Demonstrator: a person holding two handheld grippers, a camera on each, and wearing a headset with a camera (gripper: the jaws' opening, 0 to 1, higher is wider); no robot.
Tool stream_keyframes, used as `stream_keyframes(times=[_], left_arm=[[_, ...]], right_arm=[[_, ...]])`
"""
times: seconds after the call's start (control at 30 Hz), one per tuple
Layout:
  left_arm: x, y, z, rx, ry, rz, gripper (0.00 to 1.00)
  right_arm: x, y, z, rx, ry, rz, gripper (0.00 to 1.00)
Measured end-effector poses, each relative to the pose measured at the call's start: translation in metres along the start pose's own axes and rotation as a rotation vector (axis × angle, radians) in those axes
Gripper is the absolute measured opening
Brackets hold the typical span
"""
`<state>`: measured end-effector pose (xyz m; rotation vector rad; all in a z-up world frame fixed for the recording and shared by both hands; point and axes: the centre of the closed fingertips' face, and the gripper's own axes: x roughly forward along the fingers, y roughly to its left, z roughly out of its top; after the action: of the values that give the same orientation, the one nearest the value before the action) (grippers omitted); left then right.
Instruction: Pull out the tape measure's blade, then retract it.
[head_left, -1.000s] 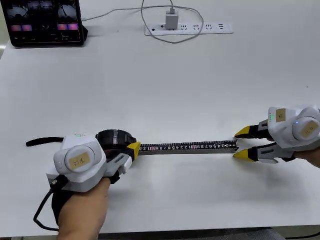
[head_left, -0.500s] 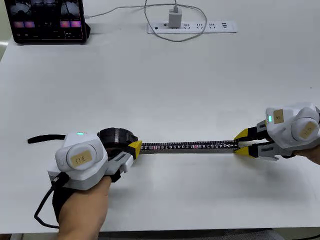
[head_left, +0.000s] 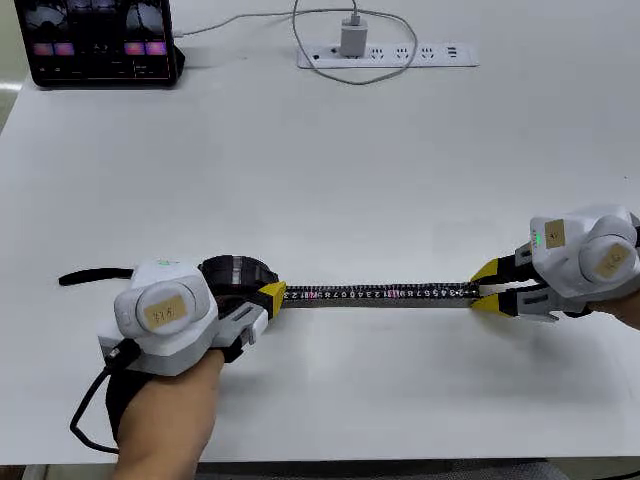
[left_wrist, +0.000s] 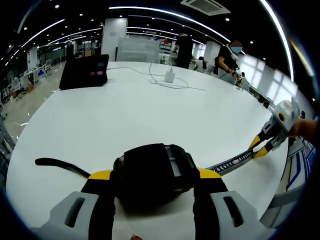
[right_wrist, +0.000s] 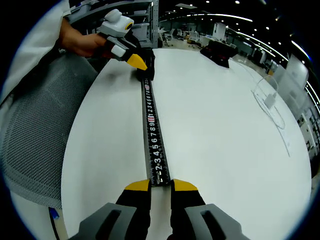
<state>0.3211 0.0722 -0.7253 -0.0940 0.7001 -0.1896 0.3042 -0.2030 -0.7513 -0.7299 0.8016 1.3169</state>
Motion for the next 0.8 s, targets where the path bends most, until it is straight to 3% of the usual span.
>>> stream_keyframes(times=[0.5,0.8], left_arm=[[0.001,0.001,-0.001,-0.017,0.008,-0.005,0.58],[0.001,0.001,-0.001,-0.025,0.009,-0.008,0.58]], right_arm=[[0.001,-0.002,0.005,0.003,-0.01,-0.002,0.1],[0.006,-0.001,0.019,0.01,-0.048,0.015,0.1]])
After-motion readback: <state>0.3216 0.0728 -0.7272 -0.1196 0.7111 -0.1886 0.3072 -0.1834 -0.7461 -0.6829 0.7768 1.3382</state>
